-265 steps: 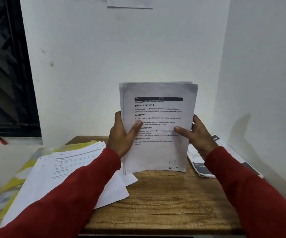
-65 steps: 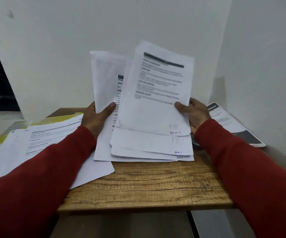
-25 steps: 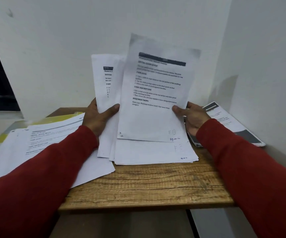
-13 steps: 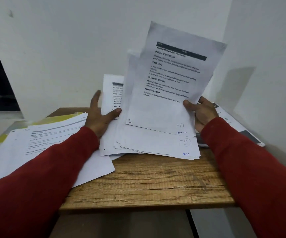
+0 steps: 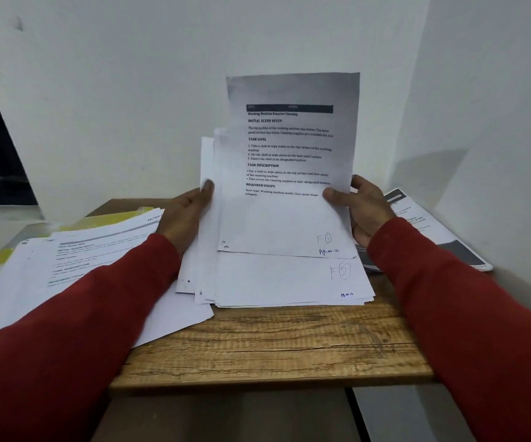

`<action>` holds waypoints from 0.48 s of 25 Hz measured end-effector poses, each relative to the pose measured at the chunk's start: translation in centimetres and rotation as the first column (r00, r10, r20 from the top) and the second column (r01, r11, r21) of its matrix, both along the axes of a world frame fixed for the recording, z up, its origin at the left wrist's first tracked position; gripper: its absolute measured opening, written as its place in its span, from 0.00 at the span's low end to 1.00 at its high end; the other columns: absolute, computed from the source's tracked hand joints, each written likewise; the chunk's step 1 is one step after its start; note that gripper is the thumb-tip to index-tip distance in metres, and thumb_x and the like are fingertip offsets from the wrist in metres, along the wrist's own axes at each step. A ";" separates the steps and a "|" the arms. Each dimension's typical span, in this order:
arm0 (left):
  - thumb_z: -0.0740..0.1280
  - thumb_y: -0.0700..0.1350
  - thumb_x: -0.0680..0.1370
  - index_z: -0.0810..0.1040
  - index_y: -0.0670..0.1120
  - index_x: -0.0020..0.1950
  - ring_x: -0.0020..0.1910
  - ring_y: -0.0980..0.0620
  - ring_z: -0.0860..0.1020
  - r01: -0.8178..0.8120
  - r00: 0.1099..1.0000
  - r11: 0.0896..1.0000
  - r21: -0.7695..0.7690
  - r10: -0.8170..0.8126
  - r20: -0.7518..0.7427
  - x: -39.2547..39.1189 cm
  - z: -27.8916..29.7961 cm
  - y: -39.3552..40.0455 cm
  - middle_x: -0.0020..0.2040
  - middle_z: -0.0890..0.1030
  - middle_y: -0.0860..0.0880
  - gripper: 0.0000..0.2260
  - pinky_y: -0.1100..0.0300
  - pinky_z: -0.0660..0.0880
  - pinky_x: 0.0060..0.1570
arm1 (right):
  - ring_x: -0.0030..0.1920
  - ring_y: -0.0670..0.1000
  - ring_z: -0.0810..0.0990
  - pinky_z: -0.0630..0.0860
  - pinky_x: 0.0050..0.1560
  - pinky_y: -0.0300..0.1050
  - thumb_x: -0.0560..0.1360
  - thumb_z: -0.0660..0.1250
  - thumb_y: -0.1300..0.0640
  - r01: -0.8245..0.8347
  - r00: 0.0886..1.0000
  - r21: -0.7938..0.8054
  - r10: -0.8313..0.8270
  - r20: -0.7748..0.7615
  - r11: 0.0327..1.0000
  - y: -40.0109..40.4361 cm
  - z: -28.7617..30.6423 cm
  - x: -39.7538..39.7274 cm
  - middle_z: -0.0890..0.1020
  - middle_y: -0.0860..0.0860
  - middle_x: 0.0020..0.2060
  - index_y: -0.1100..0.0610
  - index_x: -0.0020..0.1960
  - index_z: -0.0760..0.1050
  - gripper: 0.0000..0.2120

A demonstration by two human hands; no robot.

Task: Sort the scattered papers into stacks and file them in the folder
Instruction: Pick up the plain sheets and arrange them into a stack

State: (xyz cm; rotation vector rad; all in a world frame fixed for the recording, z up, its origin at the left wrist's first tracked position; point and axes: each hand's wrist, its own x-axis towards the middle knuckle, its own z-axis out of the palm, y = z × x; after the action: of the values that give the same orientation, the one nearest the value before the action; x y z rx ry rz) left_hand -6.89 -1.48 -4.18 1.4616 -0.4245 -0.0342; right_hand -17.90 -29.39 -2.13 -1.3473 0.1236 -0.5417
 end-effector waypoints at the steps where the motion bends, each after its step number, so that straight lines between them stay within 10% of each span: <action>1: 0.68 0.56 0.79 0.85 0.49 0.52 0.47 0.51 0.85 0.002 0.999 1.000 0.000 -0.002 0.045 0.0 -0.3 -0.2 0.48 0.87 0.50 0.13 0.52 0.80 0.54 | 0.47 0.61 0.83 0.82 0.52 0.59 0.73 0.71 0.69 0.016 1.000 -0.019 -0.016 0.003 1.000 0.1 0.0 0.0 0.84 0.60 0.49 0.62 0.58 0.74 0.15; 7: 0.66 0.39 0.80 0.80 0.46 0.55 0.40 0.57 0.84 -0.004 0.992 0.999 -0.044 0.010 0.129 0.5 -0.6 -0.1 0.42 0.86 0.56 0.06 0.62 0.81 0.42 | 0.51 0.53 0.83 0.78 0.60 0.49 0.73 0.73 0.64 0.427 0.899 0.068 -0.432 0.076 0.901 -4.0 -0.1 0.0 0.83 0.54 0.52 0.56 0.56 0.77 0.13; 12: 0.66 0.37 0.80 0.79 0.43 0.58 0.42 0.56 0.84 0.028 0.989 0.999 -0.045 -0.021 0.144 0.8 -0.8 -0.2 0.45 0.86 0.54 0.08 0.61 0.81 0.45 | 0.52 0.55 0.84 0.81 0.55 0.56 0.76 0.69 0.67 0.449 0.886 0.282 -0.462 -0.020 0.848 -5.9 -0.7 -0.3 0.84 0.53 0.50 0.52 0.48 0.76 0.10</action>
State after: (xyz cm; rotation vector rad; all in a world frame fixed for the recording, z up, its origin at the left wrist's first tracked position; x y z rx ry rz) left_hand -6.07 -1.66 -5.02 1.4175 -0.5568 0.0615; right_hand -18.21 -35.27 -2.85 -1.0218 0.4750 -0.9226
